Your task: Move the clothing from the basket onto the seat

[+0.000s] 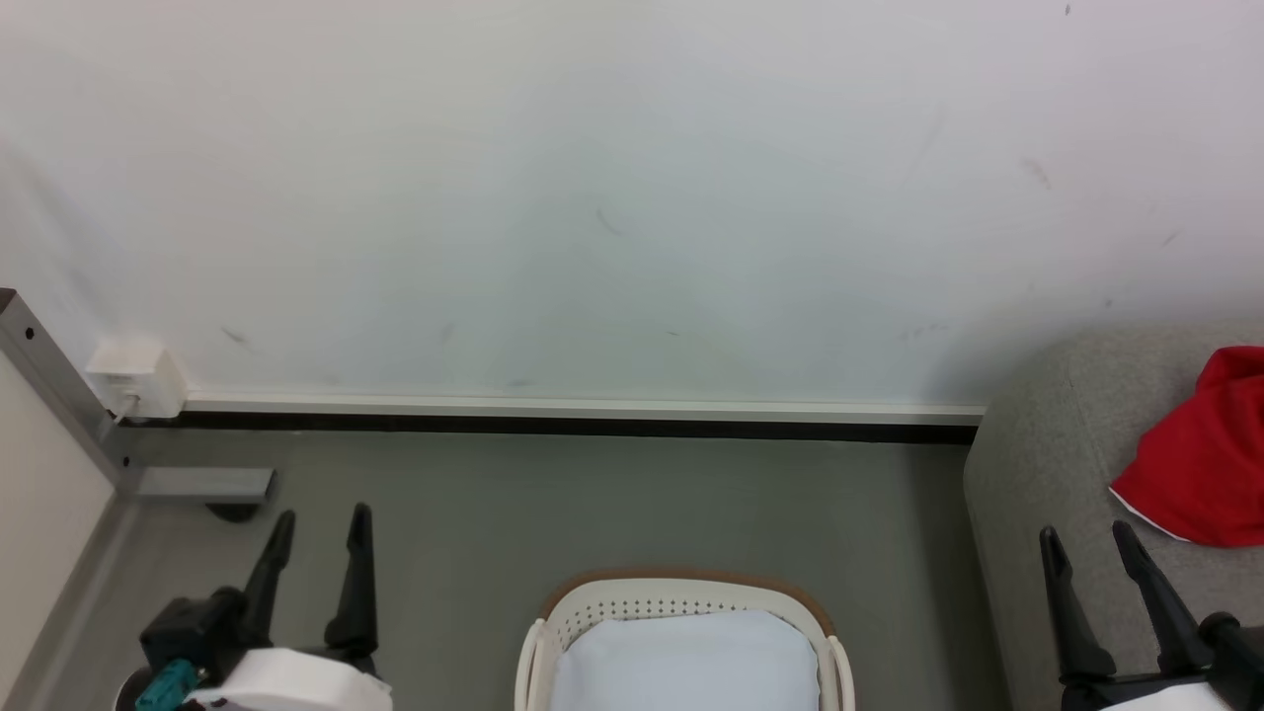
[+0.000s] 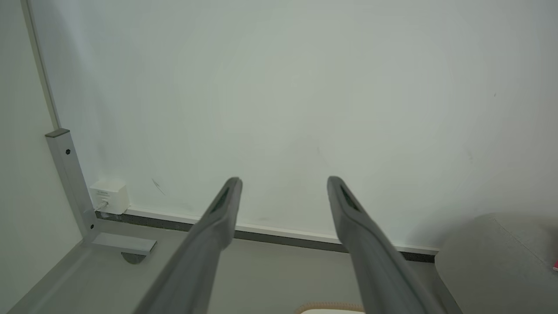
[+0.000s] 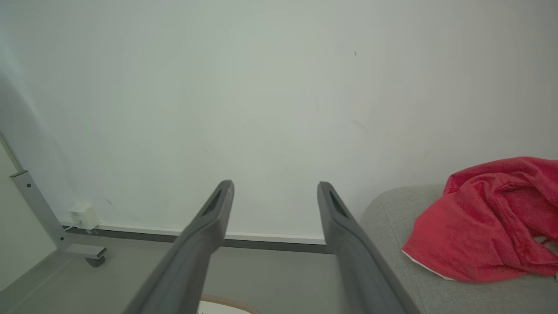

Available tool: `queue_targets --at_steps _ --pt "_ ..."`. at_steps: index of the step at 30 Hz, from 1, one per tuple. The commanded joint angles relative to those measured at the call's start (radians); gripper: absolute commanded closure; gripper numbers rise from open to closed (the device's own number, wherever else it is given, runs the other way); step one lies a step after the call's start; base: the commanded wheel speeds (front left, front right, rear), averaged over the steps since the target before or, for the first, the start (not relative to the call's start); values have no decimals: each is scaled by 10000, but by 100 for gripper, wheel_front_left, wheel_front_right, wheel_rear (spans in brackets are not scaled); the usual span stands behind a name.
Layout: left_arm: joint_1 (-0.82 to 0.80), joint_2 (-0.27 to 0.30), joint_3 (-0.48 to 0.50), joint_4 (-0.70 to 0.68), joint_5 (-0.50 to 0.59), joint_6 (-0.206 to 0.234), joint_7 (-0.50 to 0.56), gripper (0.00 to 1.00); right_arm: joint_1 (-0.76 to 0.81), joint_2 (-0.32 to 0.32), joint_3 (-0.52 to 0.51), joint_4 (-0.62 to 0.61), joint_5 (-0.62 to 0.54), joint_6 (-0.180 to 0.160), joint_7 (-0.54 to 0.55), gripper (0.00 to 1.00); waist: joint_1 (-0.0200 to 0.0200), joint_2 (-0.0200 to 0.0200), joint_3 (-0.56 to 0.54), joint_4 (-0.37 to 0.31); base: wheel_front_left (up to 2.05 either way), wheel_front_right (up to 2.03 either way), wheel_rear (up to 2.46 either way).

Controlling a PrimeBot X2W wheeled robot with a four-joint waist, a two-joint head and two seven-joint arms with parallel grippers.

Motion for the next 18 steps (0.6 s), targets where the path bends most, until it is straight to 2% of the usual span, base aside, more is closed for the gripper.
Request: queue_targets --at_steps 1,4,8,18 --pt "233 -137 201 43 219 -58 -3 0 170 84 -45 175 -235 -22 -173 0 2 0 -38 47 0 0 0" --pt "518 -388 512 293 537 -281 -4 0 265 332 -264 516 -578 -22 -355 0 2 0 -53 66 0 0 0" --pt "599 -669 750 488 977 -542 -4 0 297 659 -454 352 -1018 -22 -367 0 2 0 -42 63 0 0 0" --pt "414 -1025 949 450 1574 -923 -5 0 336 1003 -169 562 -1197 -22 -373 0 2 0 -7 -48 0 0 0"
